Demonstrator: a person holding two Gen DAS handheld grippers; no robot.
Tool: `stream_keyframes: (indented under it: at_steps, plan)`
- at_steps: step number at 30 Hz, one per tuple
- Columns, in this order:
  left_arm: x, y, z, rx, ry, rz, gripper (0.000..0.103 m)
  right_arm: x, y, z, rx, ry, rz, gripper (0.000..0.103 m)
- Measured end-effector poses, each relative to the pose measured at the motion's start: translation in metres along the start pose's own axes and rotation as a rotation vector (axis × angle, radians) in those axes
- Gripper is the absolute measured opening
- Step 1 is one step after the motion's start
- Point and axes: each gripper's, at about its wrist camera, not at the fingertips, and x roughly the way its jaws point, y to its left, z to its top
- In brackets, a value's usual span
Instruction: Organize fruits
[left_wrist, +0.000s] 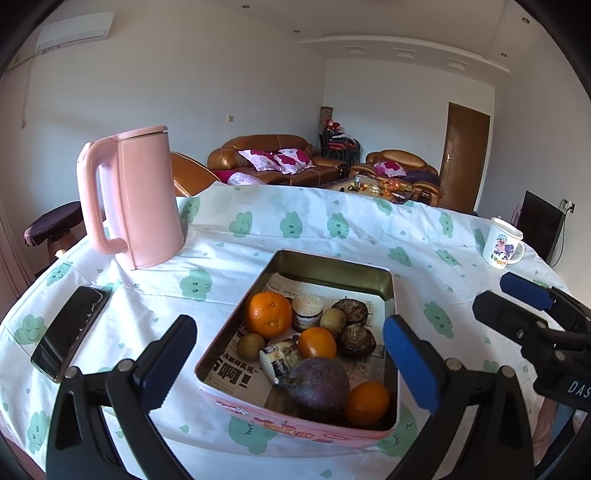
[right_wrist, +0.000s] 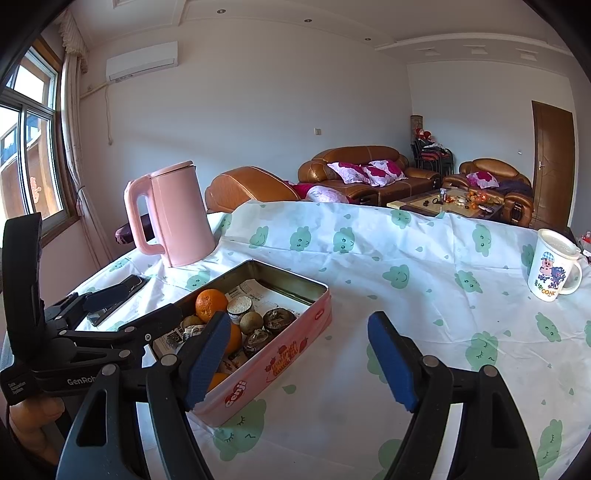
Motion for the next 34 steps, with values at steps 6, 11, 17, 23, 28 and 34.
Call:
stream_keyframes:
  at_steps: [6, 11, 17, 23, 28, 34]
  plan:
    - [0.001, -0.002, 0.003, 0.007, -0.002, 0.011, 0.103, -0.004, -0.003, 0.002, 0.001, -0.011, -0.003, 0.078]
    - [-0.002, -0.005, 0.003, 0.011, -0.017, 0.024, 0.103, -0.009, -0.006, 0.003, 0.007, -0.022, -0.008, 0.078]
    - [-0.004, -0.011, 0.004, 0.031, -0.021, 0.024, 0.103, -0.016, -0.008, 0.004, 0.005, -0.042, -0.021, 0.078]
    - [-0.001, -0.013, 0.002, 0.029, -0.006, 0.031, 0.103, -0.015, -0.007, 0.002, -0.002, -0.04, -0.02, 0.078]
    - [0.0, -0.013, 0.002, 0.03, -0.005, 0.033, 0.103, -0.014, -0.01, -0.002, 0.001, -0.032, -0.023, 0.078]
    - [-0.002, -0.013, -0.001, 0.041, -0.017, 0.035, 0.103, -0.009, -0.026, -0.009, -0.006, 0.003, -0.068, 0.078]
